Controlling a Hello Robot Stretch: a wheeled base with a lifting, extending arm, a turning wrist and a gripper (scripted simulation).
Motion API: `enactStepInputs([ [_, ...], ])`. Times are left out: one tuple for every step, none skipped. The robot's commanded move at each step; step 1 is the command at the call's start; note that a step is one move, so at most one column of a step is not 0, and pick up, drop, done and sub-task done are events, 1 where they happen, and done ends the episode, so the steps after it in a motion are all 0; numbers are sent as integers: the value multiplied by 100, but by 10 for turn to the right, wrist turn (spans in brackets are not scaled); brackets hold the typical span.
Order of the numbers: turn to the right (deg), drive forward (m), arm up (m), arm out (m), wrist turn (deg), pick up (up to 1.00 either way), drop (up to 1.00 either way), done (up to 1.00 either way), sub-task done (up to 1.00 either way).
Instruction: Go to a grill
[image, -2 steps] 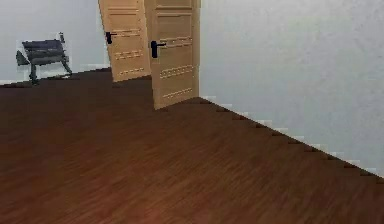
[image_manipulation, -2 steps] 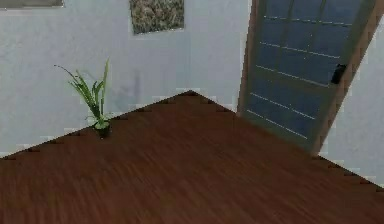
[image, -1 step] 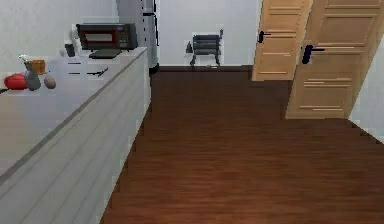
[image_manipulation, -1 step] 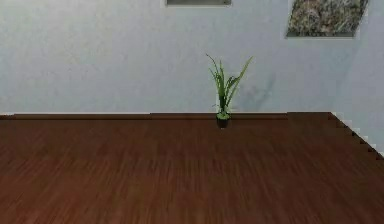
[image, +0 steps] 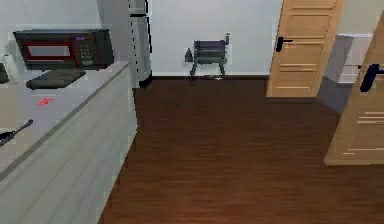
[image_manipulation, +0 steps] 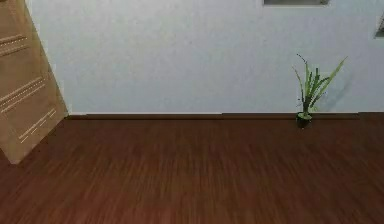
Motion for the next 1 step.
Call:
enactStepInputs([
  [0, 100, 0, 0, 0, 0, 0, 0, 0],
])
